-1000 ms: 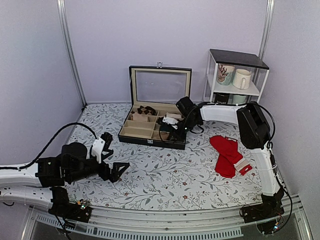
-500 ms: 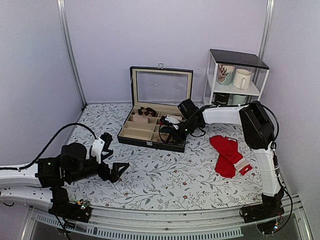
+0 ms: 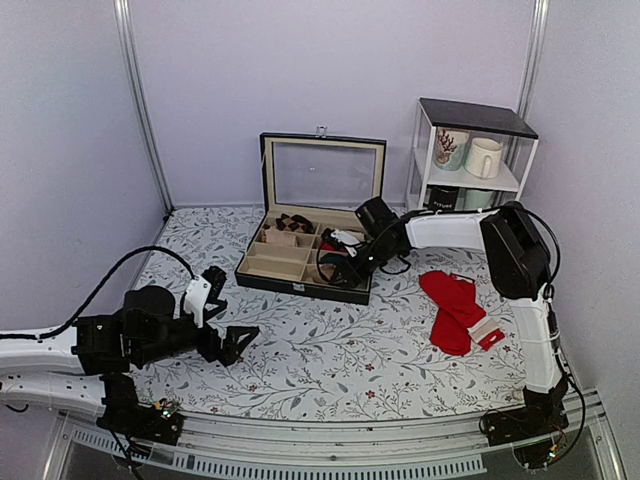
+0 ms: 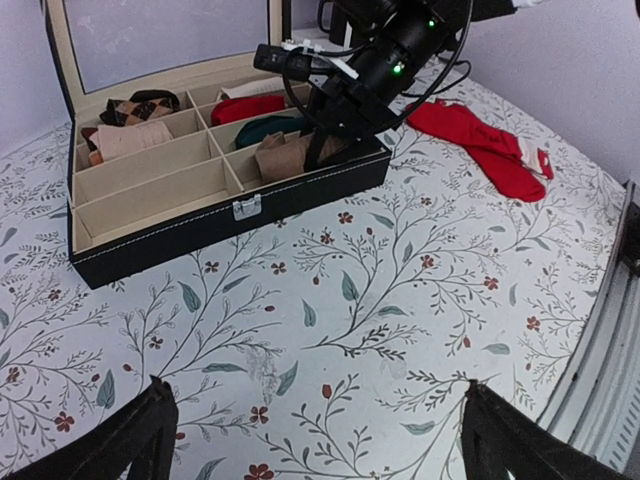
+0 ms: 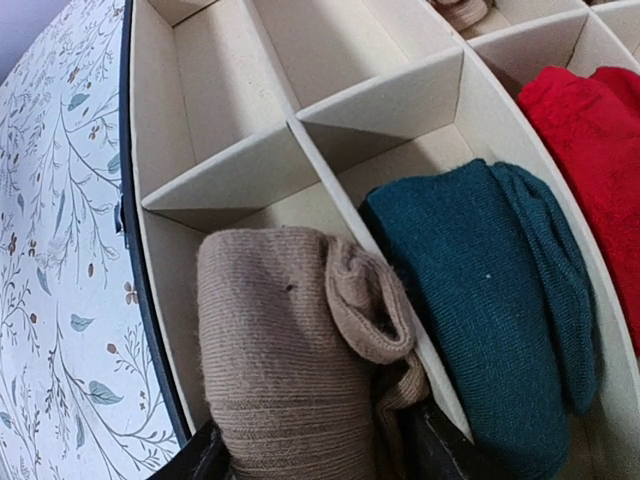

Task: Roll the socks
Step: Move the storage box to the center of the board, then place a pair of socks in the storage box.

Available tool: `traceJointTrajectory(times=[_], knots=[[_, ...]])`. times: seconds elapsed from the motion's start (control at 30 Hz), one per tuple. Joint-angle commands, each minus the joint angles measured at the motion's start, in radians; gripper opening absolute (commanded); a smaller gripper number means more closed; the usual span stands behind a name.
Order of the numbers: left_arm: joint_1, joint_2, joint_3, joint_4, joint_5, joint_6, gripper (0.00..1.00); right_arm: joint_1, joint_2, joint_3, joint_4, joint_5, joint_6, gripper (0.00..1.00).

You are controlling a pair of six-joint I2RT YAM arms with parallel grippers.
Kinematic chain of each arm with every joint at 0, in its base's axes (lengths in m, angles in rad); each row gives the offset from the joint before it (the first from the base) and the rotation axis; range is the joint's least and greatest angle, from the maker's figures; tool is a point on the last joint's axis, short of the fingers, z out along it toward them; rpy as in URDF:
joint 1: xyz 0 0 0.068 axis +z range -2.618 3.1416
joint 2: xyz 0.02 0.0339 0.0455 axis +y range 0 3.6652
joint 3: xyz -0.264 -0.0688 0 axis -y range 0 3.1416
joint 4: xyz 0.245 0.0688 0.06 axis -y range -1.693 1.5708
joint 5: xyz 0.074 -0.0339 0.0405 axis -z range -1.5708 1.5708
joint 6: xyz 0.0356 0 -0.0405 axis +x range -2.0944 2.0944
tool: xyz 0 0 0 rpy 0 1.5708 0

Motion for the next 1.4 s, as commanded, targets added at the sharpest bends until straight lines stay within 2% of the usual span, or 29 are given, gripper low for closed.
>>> traceJointTrajectory(times=[0.0,0.93,1.03,1.37], knots=[[0.016,0.007,0.0,0.022,0.011,0.019,0.99,0.024,0.045,-0.052,-0.21,0.022,-0.004,0.58],[0.019,0.008,0.001,0.025,0.014,0.024,0.99,0.025,-0.095,-0.043,-0.231,-0.043,-0.007,0.67],[0.019,0.007,0.002,0.024,0.012,0.024,1.0,0.025,-0.112,-0.042,-0.214,-0.046,0.007,0.72],[0.019,0.003,0.001,0.021,0.014,0.019,1.0,0.028,-0.186,-0.053,-0.167,-0.071,0.039,0.71]])
